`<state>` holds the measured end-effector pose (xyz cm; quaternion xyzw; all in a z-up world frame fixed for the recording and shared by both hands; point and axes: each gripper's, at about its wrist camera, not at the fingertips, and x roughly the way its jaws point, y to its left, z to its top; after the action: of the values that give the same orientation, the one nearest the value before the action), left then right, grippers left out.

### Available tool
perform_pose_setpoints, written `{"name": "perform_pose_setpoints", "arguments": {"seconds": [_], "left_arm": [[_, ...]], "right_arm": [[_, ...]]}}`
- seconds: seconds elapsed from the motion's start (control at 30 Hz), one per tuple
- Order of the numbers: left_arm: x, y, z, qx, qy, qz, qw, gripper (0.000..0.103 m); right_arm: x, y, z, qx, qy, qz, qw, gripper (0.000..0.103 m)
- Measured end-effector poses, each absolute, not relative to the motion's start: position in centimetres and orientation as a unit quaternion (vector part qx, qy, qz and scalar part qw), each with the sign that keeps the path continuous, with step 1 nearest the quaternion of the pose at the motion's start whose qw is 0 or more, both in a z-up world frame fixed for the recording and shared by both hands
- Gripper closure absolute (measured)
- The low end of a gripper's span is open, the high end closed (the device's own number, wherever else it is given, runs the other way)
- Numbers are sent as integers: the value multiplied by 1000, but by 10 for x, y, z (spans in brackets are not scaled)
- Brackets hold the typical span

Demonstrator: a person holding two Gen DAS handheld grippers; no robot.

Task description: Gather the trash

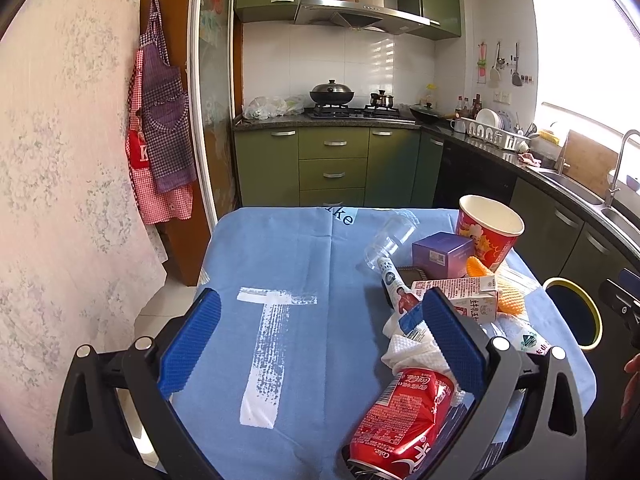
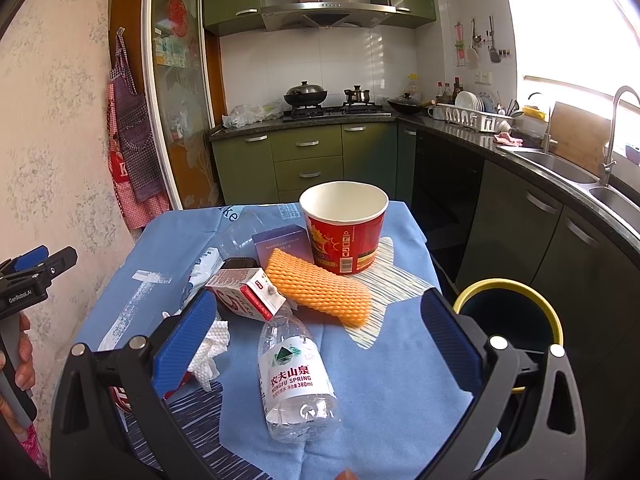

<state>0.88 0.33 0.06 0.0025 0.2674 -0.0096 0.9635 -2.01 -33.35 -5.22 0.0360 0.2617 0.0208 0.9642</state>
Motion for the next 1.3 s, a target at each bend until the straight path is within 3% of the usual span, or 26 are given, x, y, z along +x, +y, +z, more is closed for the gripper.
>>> {"name": "perform_pose_setpoints", "arguments": {"seconds": [1.3], "left_arm": [[1,-3,6,6,265,-19,964,4]], "right_arm": [[-24,-341,-46,42,257,18,965,6]]}}
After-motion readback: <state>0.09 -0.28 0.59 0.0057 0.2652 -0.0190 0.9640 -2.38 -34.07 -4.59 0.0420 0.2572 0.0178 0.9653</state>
